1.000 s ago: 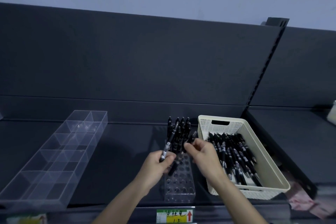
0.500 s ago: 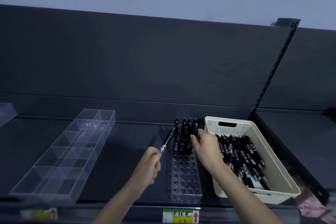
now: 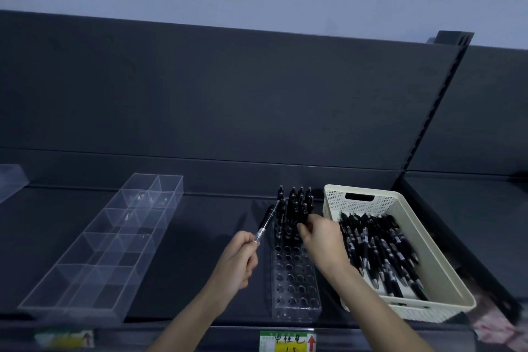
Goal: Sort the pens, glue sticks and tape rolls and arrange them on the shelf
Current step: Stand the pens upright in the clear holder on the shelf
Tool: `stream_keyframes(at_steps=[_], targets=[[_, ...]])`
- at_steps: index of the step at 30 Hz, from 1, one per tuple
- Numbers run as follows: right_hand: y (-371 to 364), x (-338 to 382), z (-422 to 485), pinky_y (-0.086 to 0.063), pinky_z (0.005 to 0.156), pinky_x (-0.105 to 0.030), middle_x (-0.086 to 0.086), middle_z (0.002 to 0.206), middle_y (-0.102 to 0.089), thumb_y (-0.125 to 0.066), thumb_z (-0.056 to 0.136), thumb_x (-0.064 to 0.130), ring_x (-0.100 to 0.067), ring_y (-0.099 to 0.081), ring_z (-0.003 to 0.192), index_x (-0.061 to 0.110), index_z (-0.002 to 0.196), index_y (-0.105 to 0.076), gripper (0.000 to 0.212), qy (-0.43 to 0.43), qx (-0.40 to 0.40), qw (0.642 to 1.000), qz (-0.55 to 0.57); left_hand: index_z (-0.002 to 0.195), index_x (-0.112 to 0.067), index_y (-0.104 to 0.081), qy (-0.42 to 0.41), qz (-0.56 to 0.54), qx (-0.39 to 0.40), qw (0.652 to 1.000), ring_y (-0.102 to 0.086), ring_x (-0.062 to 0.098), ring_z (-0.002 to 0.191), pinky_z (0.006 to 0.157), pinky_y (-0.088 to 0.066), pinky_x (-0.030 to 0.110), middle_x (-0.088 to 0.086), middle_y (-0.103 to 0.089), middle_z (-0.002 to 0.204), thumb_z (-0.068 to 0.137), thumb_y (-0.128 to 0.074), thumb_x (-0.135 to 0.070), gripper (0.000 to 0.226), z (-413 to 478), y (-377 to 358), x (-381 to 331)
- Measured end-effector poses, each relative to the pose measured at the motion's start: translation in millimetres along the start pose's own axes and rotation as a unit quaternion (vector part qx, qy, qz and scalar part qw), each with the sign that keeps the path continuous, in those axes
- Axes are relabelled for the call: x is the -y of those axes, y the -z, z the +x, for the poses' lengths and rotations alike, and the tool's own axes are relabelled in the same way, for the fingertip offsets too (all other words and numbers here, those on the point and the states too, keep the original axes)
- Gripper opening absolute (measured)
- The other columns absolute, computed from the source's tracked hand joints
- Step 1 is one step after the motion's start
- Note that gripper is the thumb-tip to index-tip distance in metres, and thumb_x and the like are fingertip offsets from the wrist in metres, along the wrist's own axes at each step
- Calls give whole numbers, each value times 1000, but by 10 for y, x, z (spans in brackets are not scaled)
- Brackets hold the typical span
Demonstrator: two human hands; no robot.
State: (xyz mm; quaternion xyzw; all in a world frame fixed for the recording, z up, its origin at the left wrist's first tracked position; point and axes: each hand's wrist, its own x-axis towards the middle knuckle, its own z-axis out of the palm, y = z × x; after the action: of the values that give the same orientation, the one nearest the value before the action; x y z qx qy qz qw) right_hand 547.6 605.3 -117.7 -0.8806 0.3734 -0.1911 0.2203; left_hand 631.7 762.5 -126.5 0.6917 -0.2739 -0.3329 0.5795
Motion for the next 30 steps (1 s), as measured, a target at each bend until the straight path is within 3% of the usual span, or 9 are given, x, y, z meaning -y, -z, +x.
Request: stream_keyframes(at_steps=[3,5,8,12,18,23,24,26,30], targets=[[71,-54,-75,-49,73,-24,-8,89,-70,-54,91,18,-20,-65,81,6,102,-65,19,7,-8,1000,23,85,-12,-44,-13,7,14,1000,-28,8,48,48,-21,27,-8,-41,52,99,-33,-13,17,13,-22,-13],[145,-99,-127,-46,76,-14,-5,94,-71,-57,90,18,-15,-64,84,7,107,-66,22,15,-27,998,62,89,-12,-45,-27,15,30,999,-29,8,50,49,-23,26,-10,-42,54,99,-35,-14,14,22,-61,-12],[227,-80,-204,-40,63,-2,8,75,-65,-63,86,18,-4,-58,70,12,91,-70,11,10,-29,985,169,92,-14,-45,-59,29,52,996,-32,8,52,51,-28,24,-10,-43,56,98,-40,-13,8,47,-168,1],[252,-13,-291,-35,50,-14,10,48,-50,-66,84,20,-3,-42,47,17,61,-58,25,-7,38,953,299,90,-17,-43,-97,68,74,990,-35,3,52,55,-33,19,-12,-43,56,95,-47,-10,9,95,-334,11],[331,-99,-324,-44,52,-18,-6,58,-59,-60,87,13,-10,-55,54,7,62,-54,27,-81,68,909,402,90,-24,-47,-98,101,86,986,-44,8,59,58,-37,23,-7,-51,66,95,-48,-13,13,121,-501,-18],[404,-115,-313,-48,48,-19,-8,60,-63,-57,90,10,-12,-60,52,5,67,-53,24,-117,71,915,379,84,-28,-51,-136,204,36,969,-48,2,62,60,-39,14,-9,-54,71,87,-62,-22,12,134,-575,17],[449,-132,-271,-50,49,-20,-8,63,-64,-56,90,9,-13,-61,54,6,68,-54,23,-118,57,924,359,89,-28,-56,-141,253,31,957,-53,1,71,65,-43,15,-11,-58,78,87,-62,-28,6,143,-553,37],[543,-192,-157,-55,61,-28,-6,67,-65,-54,91,8,-17,-63,62,9,70,-57,21,-108,13,947,303,111,-24,-61,-153,377,24,913,-53,5,103,90,-44,21,-10,-61,109,90,-56,-35,25,182,-476,104],[534,-238,25,-53,78,-43,-8,71,-68,-56,89,11,-28,-66,77,12,70,-60,20,-66,-45,974,213,139,-21,-42,-122,479,67,867,-27,9,136,111,-24,24,-5,-36,147,94,-49,-36,48,252,-369,202]])
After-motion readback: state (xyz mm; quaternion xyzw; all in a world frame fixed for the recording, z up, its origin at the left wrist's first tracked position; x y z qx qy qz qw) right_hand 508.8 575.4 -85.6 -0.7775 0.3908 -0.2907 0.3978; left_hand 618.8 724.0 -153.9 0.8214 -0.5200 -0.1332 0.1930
